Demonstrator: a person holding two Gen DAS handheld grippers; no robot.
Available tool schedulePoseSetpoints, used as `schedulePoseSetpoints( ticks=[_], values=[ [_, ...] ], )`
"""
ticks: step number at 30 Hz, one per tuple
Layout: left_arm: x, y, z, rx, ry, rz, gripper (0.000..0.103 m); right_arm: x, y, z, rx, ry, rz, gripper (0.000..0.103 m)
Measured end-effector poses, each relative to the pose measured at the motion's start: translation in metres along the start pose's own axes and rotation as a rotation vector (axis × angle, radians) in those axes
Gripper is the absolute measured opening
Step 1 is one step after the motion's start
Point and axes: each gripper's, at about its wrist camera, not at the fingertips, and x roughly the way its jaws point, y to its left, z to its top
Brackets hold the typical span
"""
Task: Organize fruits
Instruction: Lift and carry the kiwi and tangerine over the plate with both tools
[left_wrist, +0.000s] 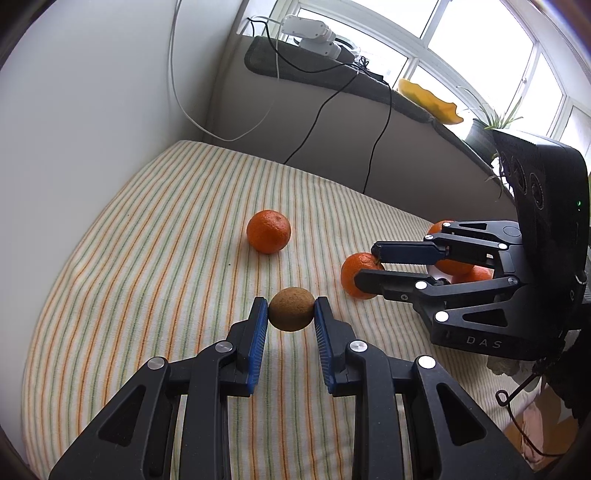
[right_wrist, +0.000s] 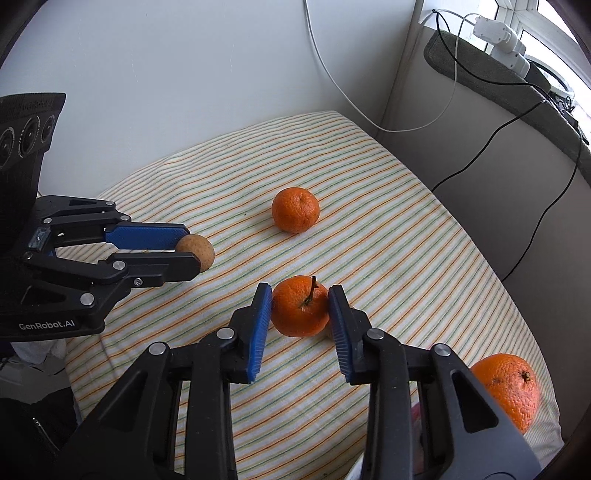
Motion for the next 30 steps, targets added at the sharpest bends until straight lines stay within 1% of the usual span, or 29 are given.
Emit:
schedulePoseSetpoints(
  ticks=[6, 16, 24, 30],
  values=[
    [-0.002, -0.016, 0.002, 0.025, -0.007, -0.027, 0.024, -0.034, -0.012, -0.01, 0.043, -0.058, -0.001, 0.033],
    [-0.002, -0.058, 0.007, 0.072, -0.011, -0.097, 0.024, -0.085, -0.039, -0.035, 0.14, -0.144, -0.018, 0.033],
    [0.011, -0.098, 0.006, 0.121, 0.013, -0.151, 0.024, -0.121, -0.069, -0.07, 0.227, -0.195, -0.074, 0.033],
    [0.018, -0.127, 0.004, 0.153, 0.03, -0.197, 0.024, -0.138, -0.098, -0.101, 0.301, -0.206, -0.121, 0.033]
  ],
)
